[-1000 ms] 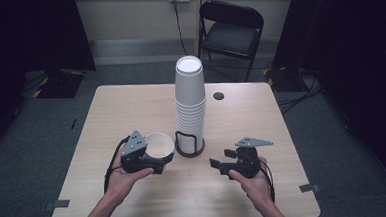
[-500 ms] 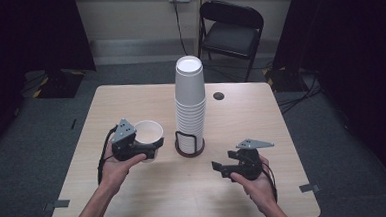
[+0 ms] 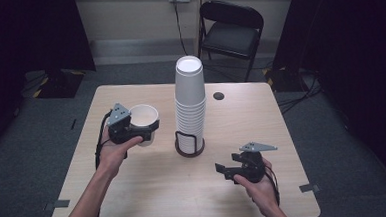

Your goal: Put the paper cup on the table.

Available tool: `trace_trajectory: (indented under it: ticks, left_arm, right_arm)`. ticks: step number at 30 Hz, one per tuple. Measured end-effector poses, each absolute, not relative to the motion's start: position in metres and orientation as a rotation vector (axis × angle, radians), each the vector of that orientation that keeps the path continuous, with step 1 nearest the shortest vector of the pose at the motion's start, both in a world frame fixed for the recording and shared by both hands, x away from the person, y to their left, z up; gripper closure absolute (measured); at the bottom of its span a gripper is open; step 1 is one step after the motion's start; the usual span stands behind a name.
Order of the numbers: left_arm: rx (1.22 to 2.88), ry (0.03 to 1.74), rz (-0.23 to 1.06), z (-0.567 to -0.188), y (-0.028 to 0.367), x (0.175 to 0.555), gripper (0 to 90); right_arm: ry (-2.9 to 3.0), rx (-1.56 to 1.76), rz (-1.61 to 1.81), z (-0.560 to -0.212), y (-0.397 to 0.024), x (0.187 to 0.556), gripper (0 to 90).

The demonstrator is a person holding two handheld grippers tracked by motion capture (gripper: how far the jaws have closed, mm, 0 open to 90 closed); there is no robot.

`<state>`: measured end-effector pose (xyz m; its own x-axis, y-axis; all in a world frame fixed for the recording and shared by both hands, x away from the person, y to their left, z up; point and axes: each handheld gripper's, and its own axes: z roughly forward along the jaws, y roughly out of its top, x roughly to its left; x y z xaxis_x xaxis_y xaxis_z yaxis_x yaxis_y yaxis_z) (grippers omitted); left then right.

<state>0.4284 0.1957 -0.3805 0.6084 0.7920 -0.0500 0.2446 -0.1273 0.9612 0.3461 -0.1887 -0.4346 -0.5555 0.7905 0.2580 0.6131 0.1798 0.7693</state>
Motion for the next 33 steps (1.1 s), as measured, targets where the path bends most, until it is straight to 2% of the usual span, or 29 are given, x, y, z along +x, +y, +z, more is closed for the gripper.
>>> trace_trajectory:
  ticks: [14, 20, 33]
  left_arm:
    - [1.637, 0.898, 0.626, -0.384, 0.198, 0.453, 8.6]
    - [1.646, 0.936, 0.563, -0.403, 0.198, 0.471, 8.3]
    - [1.697, 1.002, 0.565, -0.435, 0.191, 0.489, 8.0]
  right_arm:
    - [2.225, 1.346, 1.289, -0.436, -0.186, 0.345, 14.4]
    - [2.227, 1.347, 1.291, -0.436, -0.185, 0.344, 14.4]
    - [2.243, 1.361, 1.295, -0.439, -0.186, 0.344, 14.9]
